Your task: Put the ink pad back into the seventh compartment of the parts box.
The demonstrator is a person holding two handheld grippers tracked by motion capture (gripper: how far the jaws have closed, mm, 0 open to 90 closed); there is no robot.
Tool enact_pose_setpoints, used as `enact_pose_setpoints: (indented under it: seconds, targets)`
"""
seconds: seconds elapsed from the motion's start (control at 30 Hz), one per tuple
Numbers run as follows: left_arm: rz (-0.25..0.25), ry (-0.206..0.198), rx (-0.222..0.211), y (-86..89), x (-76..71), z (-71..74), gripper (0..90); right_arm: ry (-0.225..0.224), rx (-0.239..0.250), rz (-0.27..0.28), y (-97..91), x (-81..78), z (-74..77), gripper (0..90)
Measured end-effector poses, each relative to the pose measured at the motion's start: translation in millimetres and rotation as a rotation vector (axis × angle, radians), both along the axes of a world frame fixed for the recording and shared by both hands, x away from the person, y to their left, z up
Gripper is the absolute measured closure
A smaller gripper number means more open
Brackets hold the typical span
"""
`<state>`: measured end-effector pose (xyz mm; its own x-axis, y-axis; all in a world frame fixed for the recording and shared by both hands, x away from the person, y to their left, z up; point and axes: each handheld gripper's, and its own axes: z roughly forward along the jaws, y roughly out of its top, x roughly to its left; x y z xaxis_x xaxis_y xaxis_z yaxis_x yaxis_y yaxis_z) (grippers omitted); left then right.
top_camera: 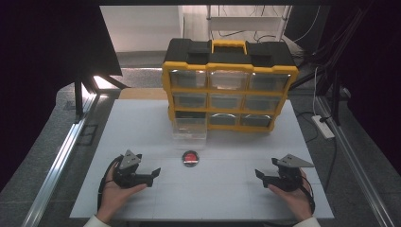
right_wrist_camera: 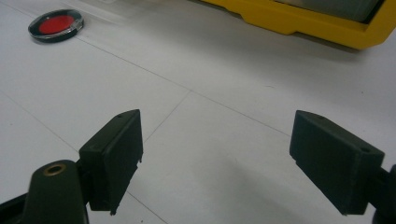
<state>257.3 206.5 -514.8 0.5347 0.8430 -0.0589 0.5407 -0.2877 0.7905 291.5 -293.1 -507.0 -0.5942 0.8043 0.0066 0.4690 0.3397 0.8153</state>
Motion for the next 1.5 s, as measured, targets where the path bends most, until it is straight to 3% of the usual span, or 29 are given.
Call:
enact_pose_setpoints:
  seconds: [0.3, 0.67, 1.5]
  targets:
    - [-0.025, -0.007, -0.018, -4.5, 3.2, 12.2, 10.2, -0.003, 0.0, -0.002, -0.5, -0.1, 0.6, 18.3]
    - [-0.075, -0.006, 0.0, -20.2, 11.2, 29.4, 10.7, -0.003, 0.0, -0.008, -0.8, 0.2, 0.8, 18.4]
    - [-0.16, 0.036, 0.04, -57.9, 30.8, 44.3, 10.5, -0.009, -0.003, -0.01, -0.4, 0.2, 0.7, 18.5]
